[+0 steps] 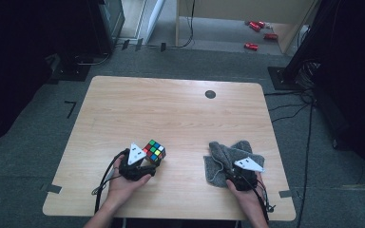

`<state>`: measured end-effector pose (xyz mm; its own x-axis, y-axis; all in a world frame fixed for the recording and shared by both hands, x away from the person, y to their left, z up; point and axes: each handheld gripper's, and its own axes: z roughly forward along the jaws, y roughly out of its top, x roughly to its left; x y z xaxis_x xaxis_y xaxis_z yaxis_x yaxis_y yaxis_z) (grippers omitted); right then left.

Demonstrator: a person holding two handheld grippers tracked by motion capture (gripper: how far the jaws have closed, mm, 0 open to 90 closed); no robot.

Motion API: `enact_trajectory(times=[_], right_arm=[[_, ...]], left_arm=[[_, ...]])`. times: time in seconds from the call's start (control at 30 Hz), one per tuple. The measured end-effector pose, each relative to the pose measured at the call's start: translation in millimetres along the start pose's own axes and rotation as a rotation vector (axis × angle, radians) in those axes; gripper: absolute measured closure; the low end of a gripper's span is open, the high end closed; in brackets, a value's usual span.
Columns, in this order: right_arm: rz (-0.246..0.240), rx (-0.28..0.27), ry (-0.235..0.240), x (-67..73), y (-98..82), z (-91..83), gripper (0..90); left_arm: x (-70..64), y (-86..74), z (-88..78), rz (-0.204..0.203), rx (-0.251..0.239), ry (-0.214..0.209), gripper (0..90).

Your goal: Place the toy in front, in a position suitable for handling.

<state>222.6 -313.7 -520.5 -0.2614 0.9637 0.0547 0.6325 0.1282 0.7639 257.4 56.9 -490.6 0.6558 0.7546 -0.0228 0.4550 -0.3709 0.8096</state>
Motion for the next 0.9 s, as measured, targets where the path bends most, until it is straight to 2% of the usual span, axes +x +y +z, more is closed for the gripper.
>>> enact_trajectory(times=[0.1,0.23,0.33,0.47,0.67,0.9], right_arm=[[0.001,-0.001,0.008,1.0,-0.9,-0.7,65.1],[0.003,-0.003,0.014,3.1,-1.9,-1.4,65.3],[-0.004,-0.004,0.020,5.6,-2.6,-2.0,65.2],[-0.010,-0.003,0.025,8.9,-3.2,-2.4,65.1],[-0.019,-0.006,0.030,10.9,-4.5,-2.9,64.9],[-0.026,-0.005,0.030,11.6,-4.5,-2.8,64.8]], left_arm=[[-2.1,-10.7,-11.3,0.029,0.012,-0.016,34.6],[0.0,-20.7,-20.0,0.044,0.018,-0.032,34.6],[1.0,-24.0,-19.8,0.061,0.031,-0.035,34.6],[1.1,-28.1,-14.6,0.061,0.054,-0.062,34.6],[-1.9,-31.7,-9.1,0.093,0.079,-0.077,34.6],[0.0,-32.5,-8.1,0.084,0.081,-0.099,34.5]])
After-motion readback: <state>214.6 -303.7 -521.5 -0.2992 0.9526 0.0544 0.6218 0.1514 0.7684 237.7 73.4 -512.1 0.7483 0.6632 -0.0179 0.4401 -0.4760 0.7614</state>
